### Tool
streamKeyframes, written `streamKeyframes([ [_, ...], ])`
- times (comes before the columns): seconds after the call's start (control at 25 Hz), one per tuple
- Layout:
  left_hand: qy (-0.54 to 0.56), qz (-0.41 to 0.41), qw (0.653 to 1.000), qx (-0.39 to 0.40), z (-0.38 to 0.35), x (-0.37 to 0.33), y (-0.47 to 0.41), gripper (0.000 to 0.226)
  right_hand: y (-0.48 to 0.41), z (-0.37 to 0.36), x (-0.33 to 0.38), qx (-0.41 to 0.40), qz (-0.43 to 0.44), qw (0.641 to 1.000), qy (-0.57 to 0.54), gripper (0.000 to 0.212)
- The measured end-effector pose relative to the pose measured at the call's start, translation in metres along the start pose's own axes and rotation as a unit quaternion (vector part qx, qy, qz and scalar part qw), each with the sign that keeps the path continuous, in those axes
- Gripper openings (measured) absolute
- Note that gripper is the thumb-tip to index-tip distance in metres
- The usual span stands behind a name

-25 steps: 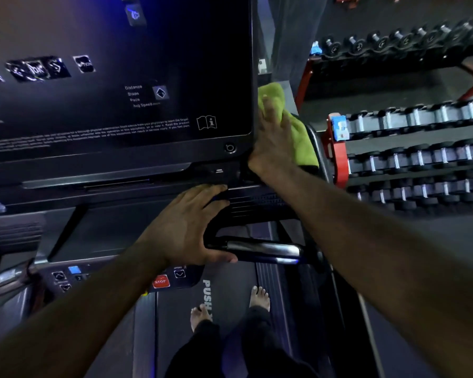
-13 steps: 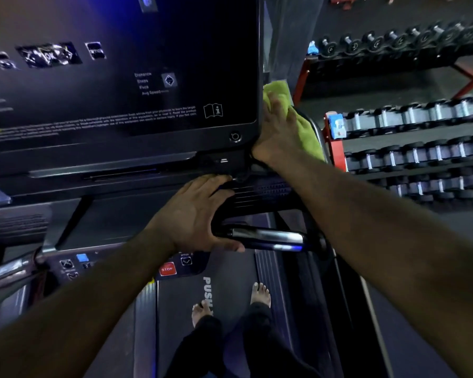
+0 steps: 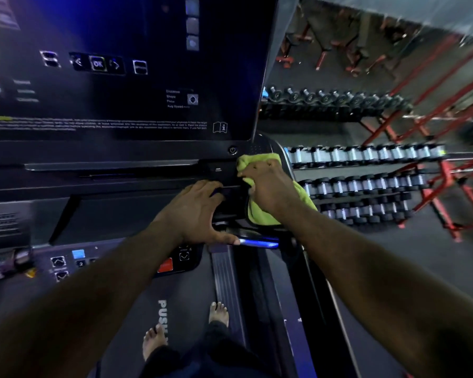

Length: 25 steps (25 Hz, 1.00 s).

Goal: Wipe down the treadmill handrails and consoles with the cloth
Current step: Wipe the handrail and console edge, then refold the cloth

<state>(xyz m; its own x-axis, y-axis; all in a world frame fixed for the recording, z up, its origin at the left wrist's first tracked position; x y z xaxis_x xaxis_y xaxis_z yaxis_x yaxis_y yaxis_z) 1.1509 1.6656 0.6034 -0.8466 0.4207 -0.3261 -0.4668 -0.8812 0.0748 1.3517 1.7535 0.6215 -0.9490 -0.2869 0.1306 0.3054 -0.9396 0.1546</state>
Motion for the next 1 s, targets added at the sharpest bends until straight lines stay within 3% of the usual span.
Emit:
streamKeyframes([
  [0.16,0.012,-0.005,1.0,-0.001,0.002,0.004,0.001,0.116,0.029,0.03,-0.008,0.057,0.012,0.997,-0.045,0.038],
  [0.24,-0.002,-0.024,0.999,-0.022,0.003,0.003,0.006,0.106,0.056,0.037,-0.015,0.076,-0.038,0.982,-0.167,0.033],
  [0.28,-0.002,-0.041,0.998,-0.045,0.003,0.001,0.008,0.099,0.07,0.036,-0.022,0.075,-0.083,0.954,-0.28,0.032],
  [0.32,0.013,-0.052,0.996,-0.067,0.004,0.0,0.01,0.091,0.086,0.038,-0.024,0.064,-0.13,0.894,-0.423,0.03],
  [0.4,0.131,-0.04,0.987,-0.083,0.009,-0.005,0.007,0.082,0.107,0.033,-0.031,0.075,-0.17,0.706,-0.683,0.033],
  [0.44,0.245,-0.01,0.968,-0.058,0.015,-0.013,0.005,0.083,0.115,0.032,-0.033,0.089,-0.17,0.622,-0.759,0.039],
  [0.48,0.391,0.029,0.92,-0.023,0.022,-0.023,0.0,0.082,0.119,0.027,-0.036,0.107,-0.184,0.578,-0.788,0.044],
  [0.52,0.527,0.054,0.848,0.016,0.029,-0.036,-0.005,0.075,0.124,0.01,-0.053,0.113,-0.187,0.525,-0.822,0.042],
  [0.56,0.618,0.064,0.782,0.042,0.034,-0.048,-0.01,0.058,0.127,0.001,-0.061,0.117,-0.204,0.528,-0.816,0.035],
  [0.6,0.662,0.069,0.745,0.048,0.038,-0.058,-0.018,0.045,0.127,-0.015,-0.075,0.104,-0.248,0.529,-0.805,0.034],
  [0.64,0.677,0.08,0.731,0.035,0.039,-0.065,-0.027,0.04,0.125,-0.024,-0.083,0.089,-0.256,0.562,-0.781,0.034],
  [0.68,0.68,0.097,0.727,0.007,0.038,-0.07,-0.035,0.042,0.12,-0.025,-0.092,0.077,-0.236,0.555,-0.794,0.035],
  [0.76,0.65,0.128,0.746,-0.067,0.042,-0.077,-0.052,0.041,0.111,0.008,-0.091,0.08,-0.187,0.503,-0.84,0.053],
  [0.8,0.628,0.136,0.761,-0.089,0.045,-0.078,-0.06,0.038,0.103,0.027,-0.095,0.116,-0.155,0.517,-0.834,0.064],
  [0.88,0.608,0.133,0.777,-0.098,0.057,-0.08,-0.069,0.041,0.091,0.062,-0.093,0.134,-0.096,0.671,-0.723,0.067],
  [1.0,0.544,0.145,0.821,-0.1,0.071,-0.092,-0.082,0.056,0.07,0.058,-0.099,0.043,-0.082,0.806,-0.584,0.045],
])
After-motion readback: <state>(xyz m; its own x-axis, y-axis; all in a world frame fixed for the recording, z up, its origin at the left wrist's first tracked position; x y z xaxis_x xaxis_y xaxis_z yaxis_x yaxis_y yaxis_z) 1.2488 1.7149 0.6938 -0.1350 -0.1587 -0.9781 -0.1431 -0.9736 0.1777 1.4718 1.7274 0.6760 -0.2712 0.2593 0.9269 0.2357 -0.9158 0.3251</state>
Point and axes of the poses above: each hand's wrist, its own y-axis away from the middle knuckle, its own z-axis out of the back of the hand, x = y × z, the point moved 1 cm from there along -y, towards the middle knuckle, and after that the axes turned 6 degrees about -z, right-handed, at the moved point
